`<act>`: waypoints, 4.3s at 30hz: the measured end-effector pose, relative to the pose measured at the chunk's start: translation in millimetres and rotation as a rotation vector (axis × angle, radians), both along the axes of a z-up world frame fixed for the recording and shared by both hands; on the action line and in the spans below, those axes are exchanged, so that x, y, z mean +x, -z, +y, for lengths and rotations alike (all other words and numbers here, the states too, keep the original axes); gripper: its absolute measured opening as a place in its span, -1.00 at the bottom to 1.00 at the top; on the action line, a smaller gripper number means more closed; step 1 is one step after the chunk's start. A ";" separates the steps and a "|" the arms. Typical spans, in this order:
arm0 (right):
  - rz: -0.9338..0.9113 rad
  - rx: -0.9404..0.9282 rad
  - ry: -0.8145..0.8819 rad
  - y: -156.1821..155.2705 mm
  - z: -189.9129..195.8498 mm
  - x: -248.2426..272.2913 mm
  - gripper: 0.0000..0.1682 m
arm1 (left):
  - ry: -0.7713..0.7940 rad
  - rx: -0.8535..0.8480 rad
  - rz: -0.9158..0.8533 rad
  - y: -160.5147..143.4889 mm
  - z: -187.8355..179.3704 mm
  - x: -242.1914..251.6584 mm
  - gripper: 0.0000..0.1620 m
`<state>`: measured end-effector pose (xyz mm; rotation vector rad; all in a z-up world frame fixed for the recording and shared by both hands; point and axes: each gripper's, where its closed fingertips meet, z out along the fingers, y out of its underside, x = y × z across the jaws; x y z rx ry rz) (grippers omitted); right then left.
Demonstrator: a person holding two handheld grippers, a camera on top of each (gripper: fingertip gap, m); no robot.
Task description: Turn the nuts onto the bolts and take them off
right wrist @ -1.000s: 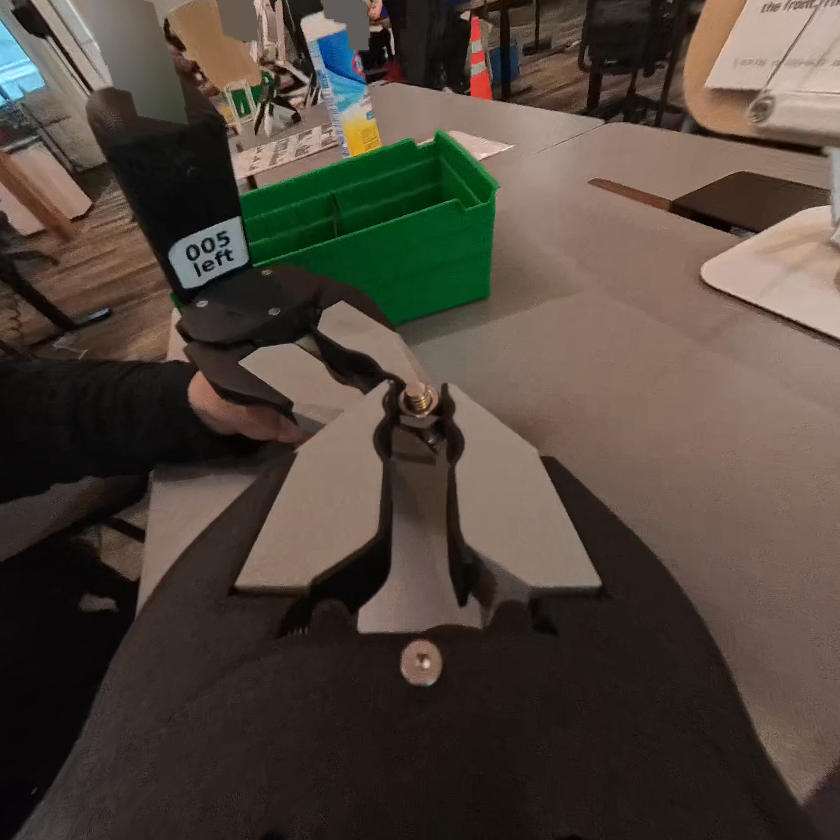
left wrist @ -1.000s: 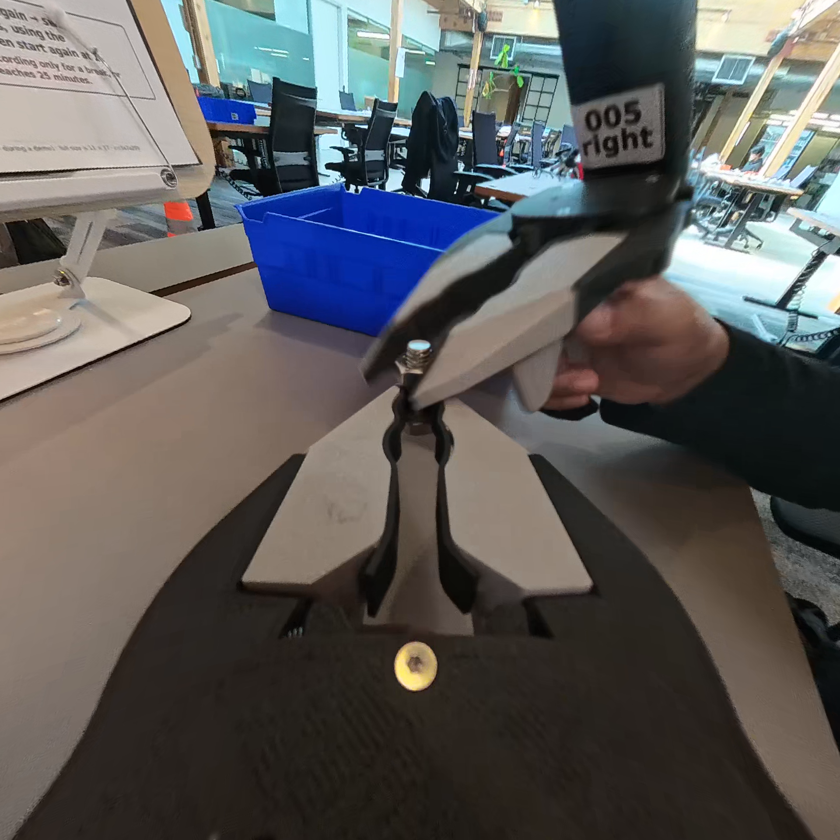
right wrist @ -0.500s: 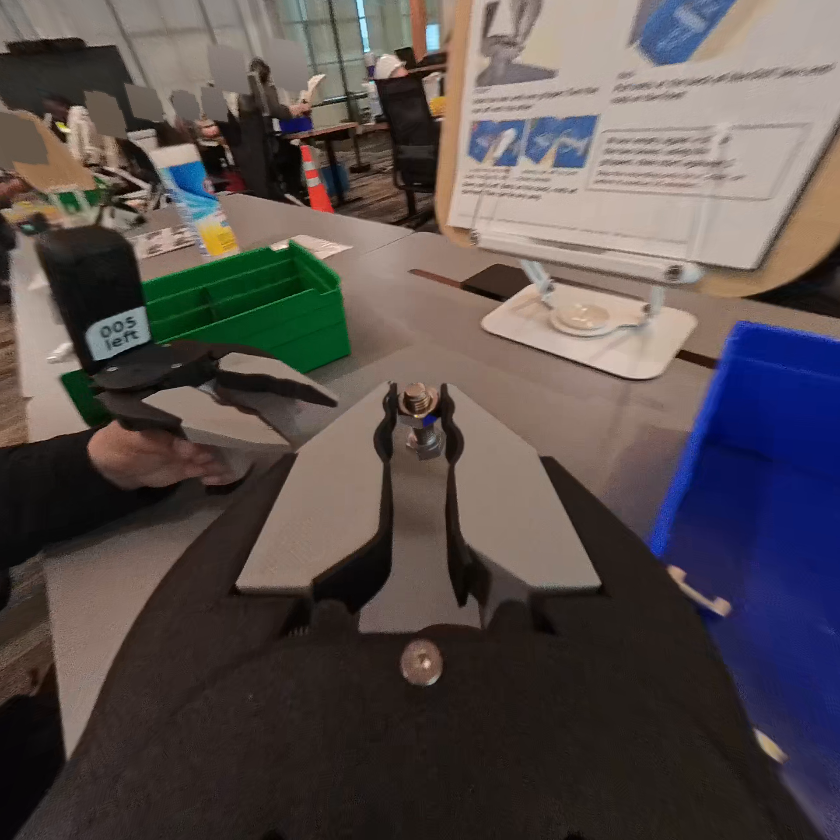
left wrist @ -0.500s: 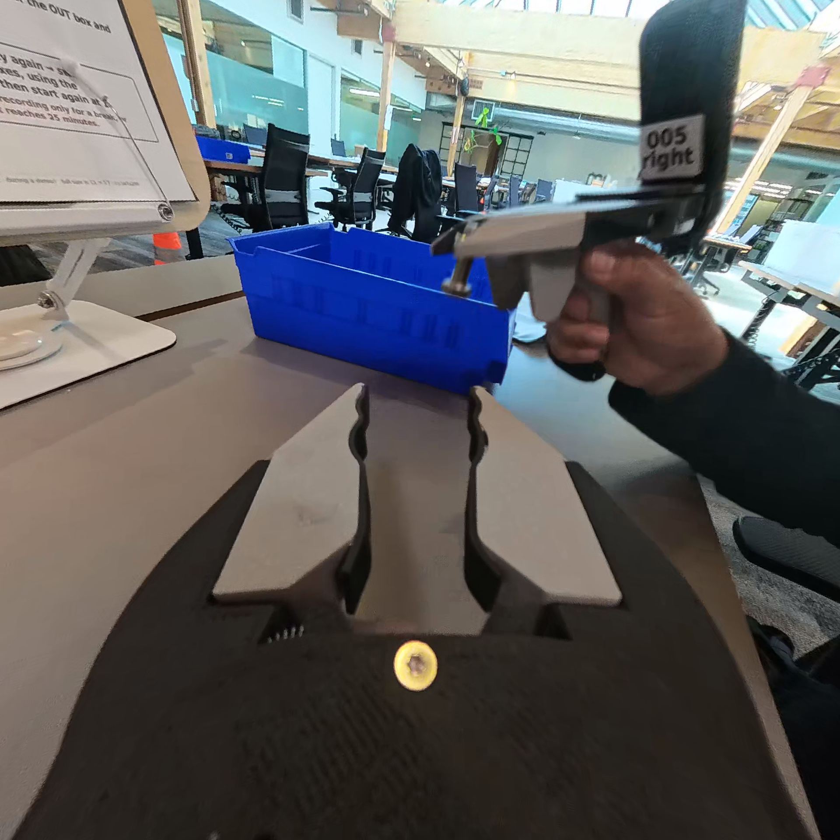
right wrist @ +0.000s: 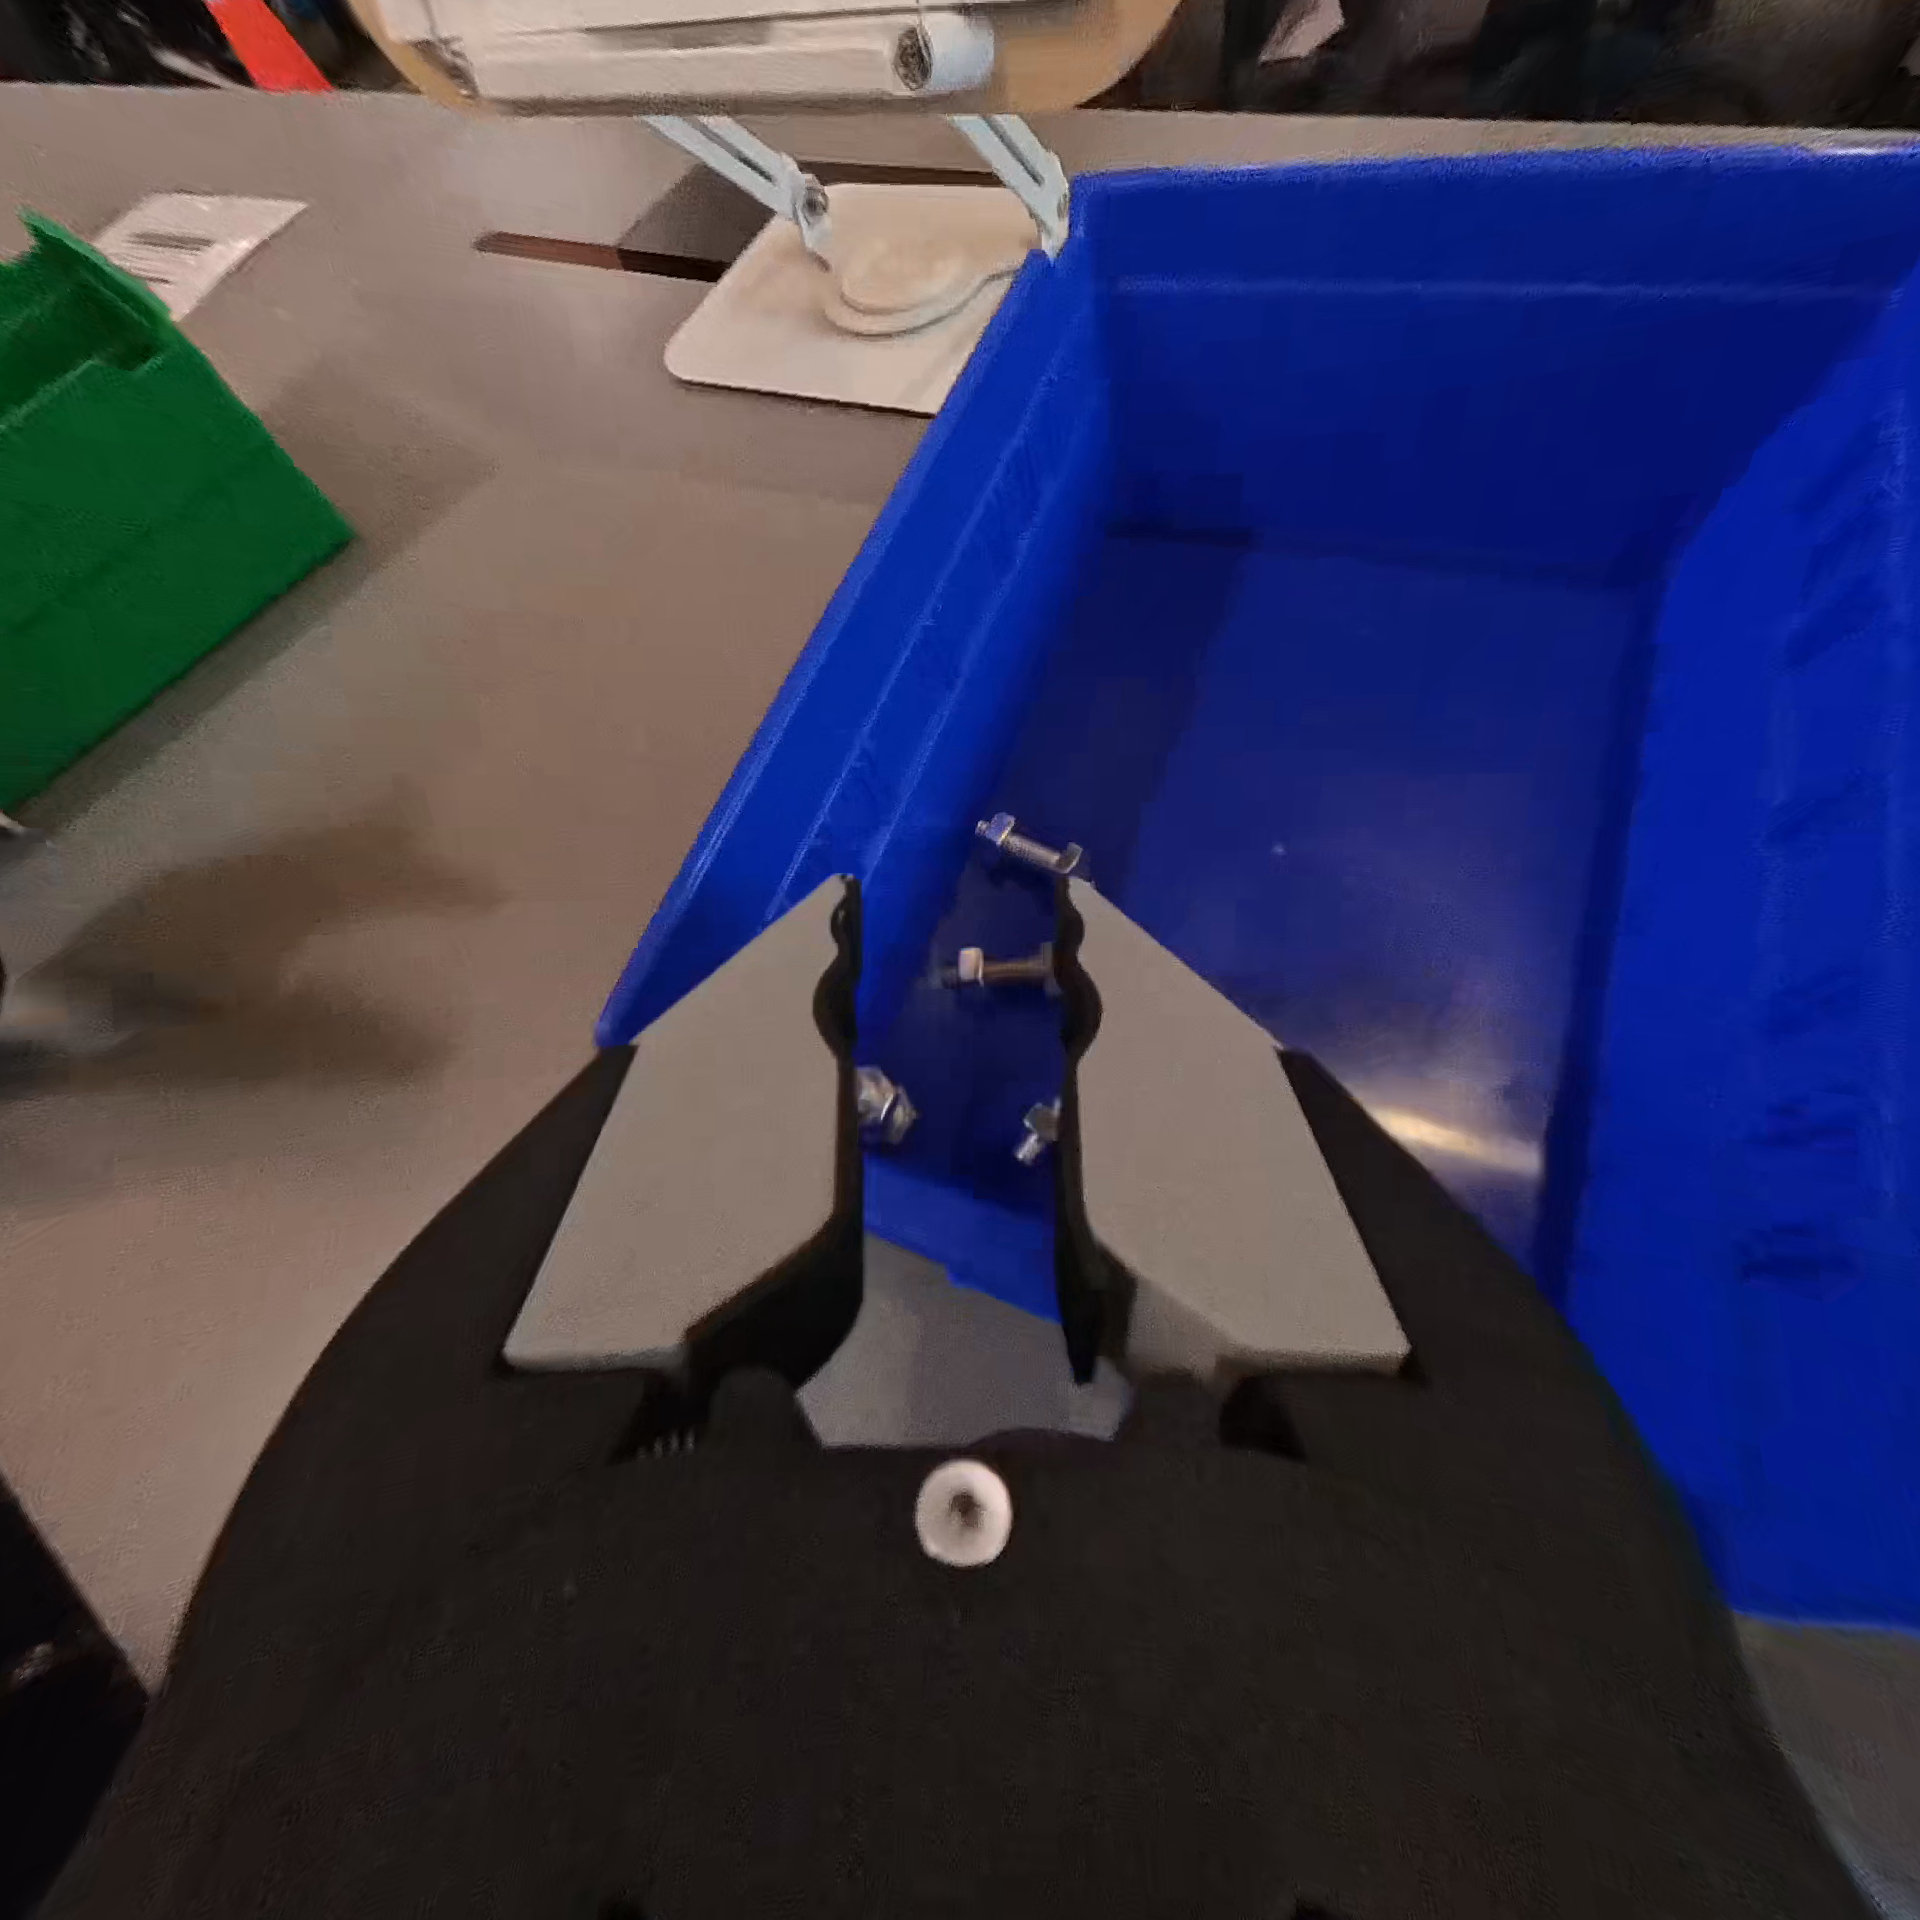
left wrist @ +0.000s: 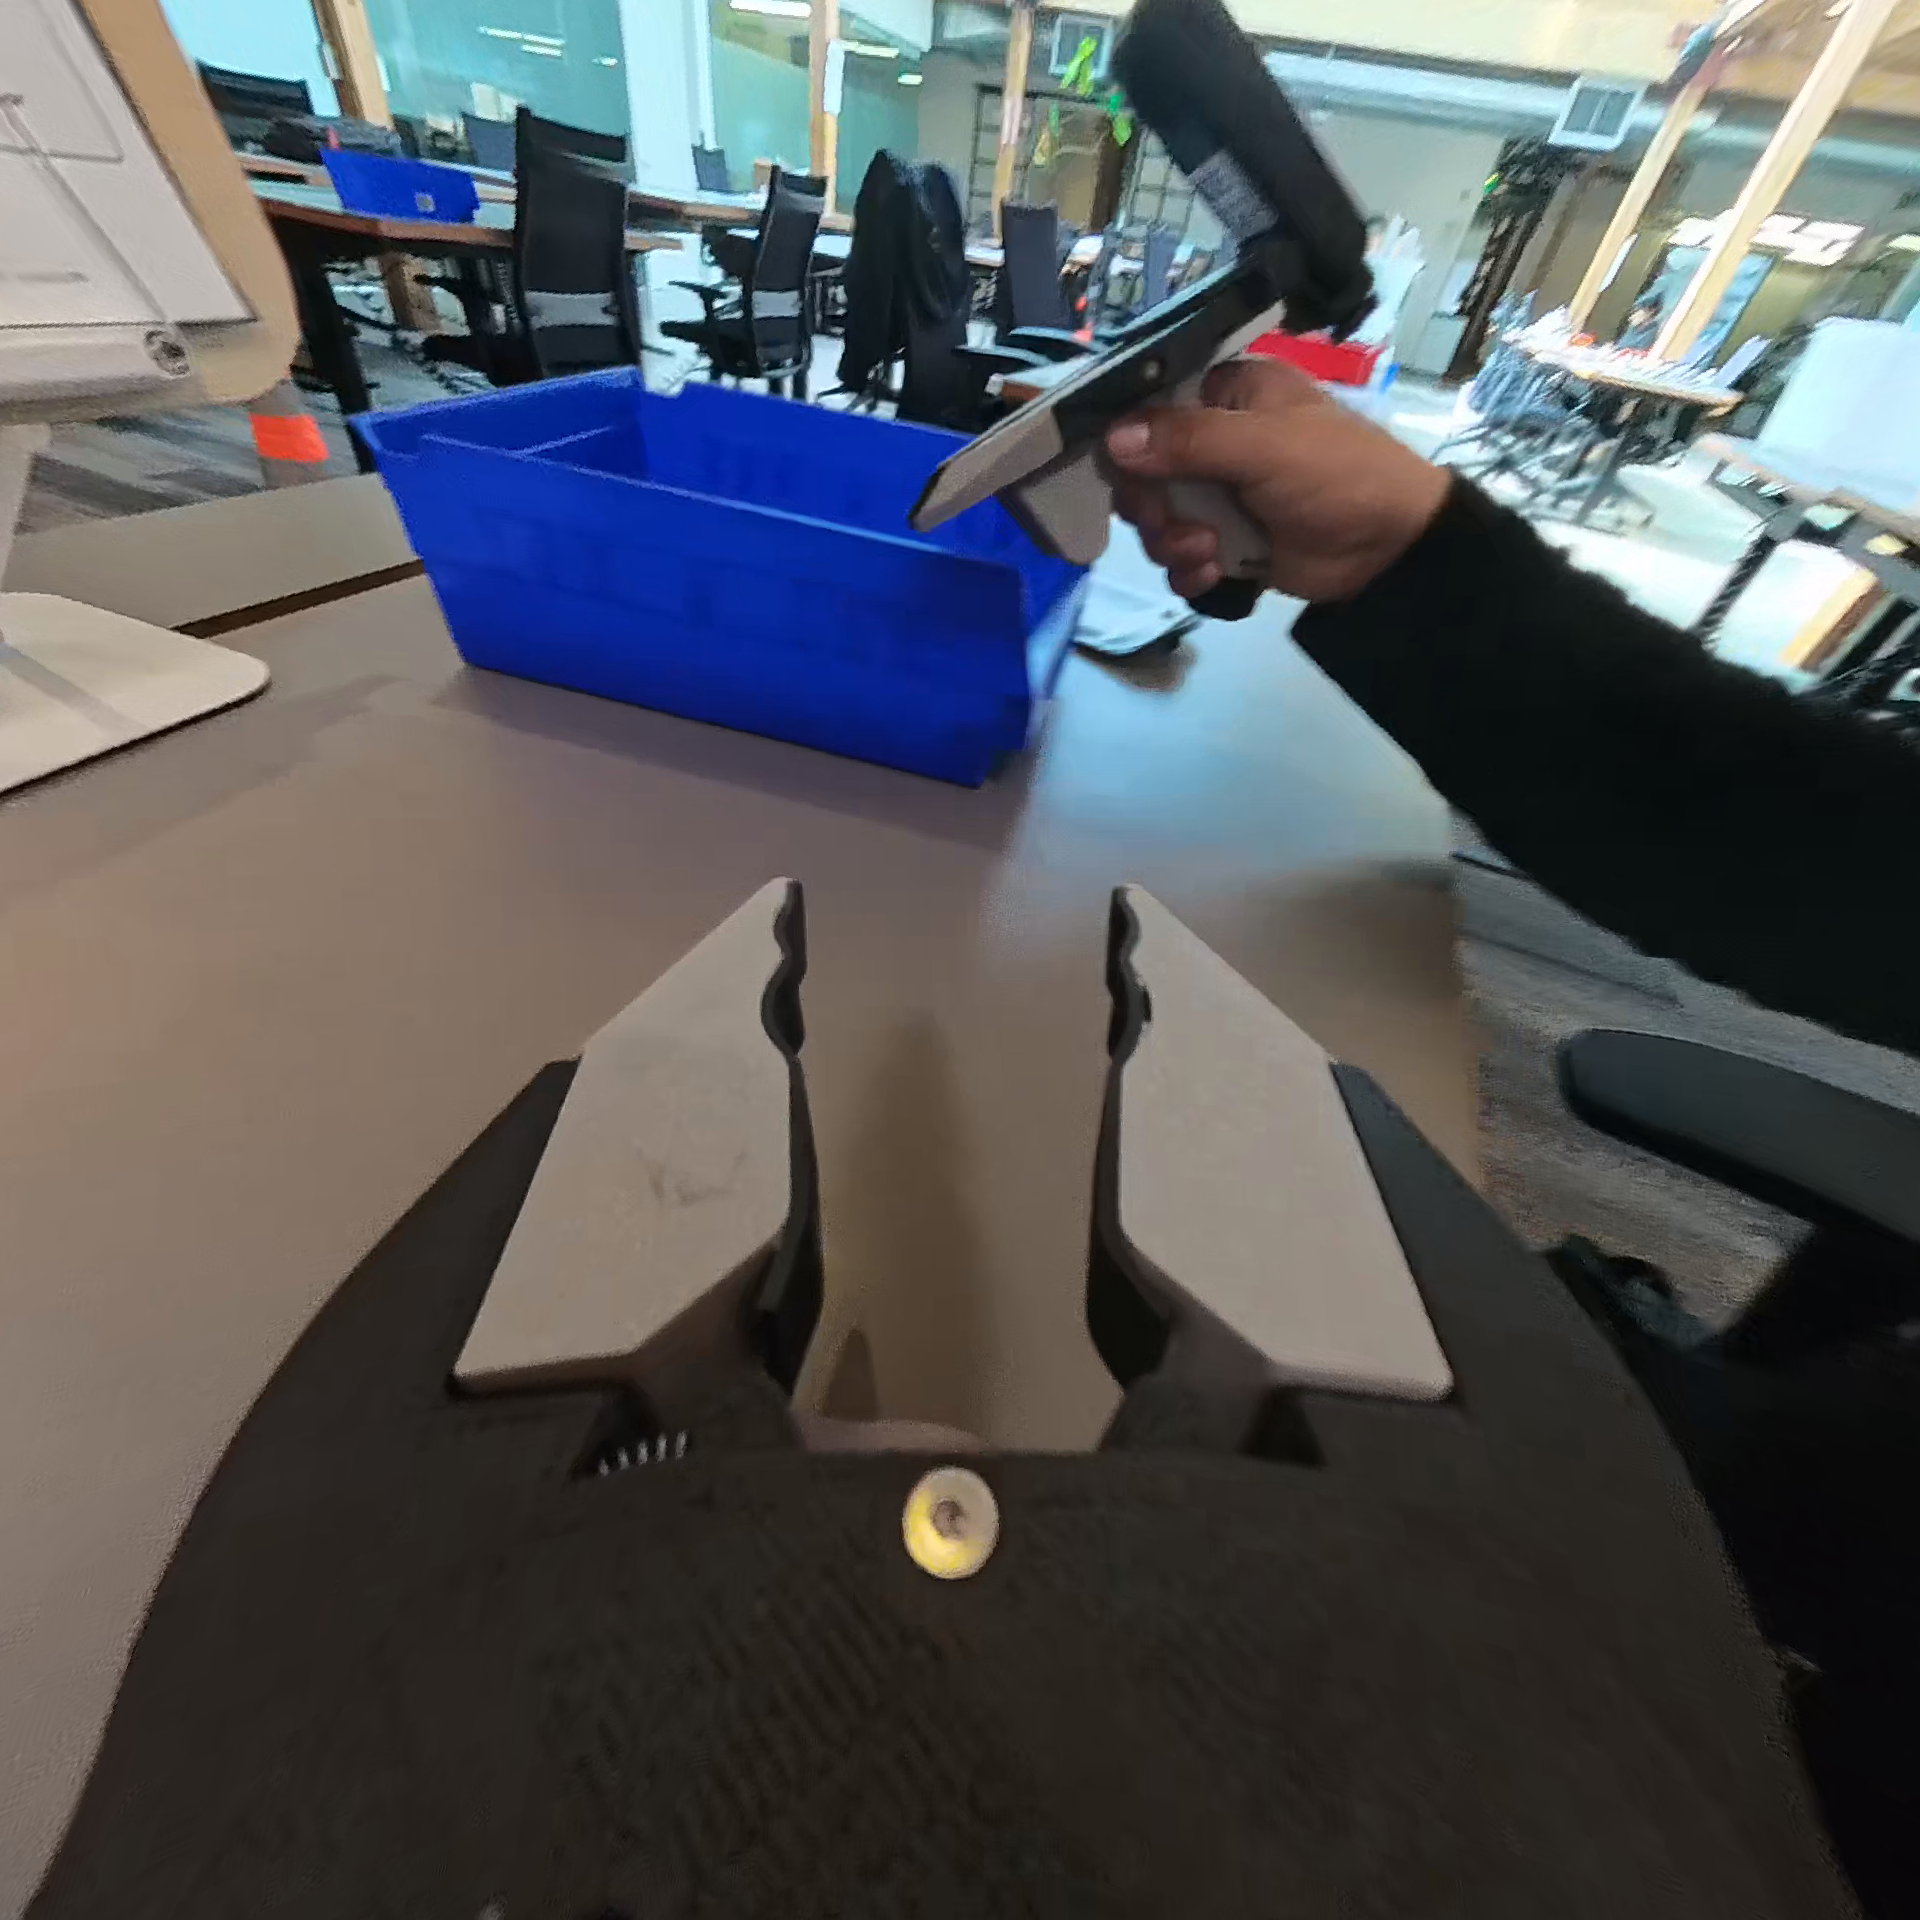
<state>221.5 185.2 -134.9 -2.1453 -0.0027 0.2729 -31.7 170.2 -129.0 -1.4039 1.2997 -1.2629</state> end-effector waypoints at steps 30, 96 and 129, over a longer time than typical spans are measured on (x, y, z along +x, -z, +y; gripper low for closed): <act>-0.377 -0.003 -0.181 41.1 -2.0 -278.0 -0.79 | -0.693 0.105 -0.013 -162.1 97.7 -165.4 -0.97; -0.241 0.141 -0.014 22.5 -58.9 -100.9 -0.49 | -0.636 0.087 0.451 57.7 98.5 -115.4 -0.12; -0.228 0.512 -0.324 -55.9 -76.1 -190.2 -0.45 | -0.465 0.280 0.555 -2.9 126.5 -177.1 -0.35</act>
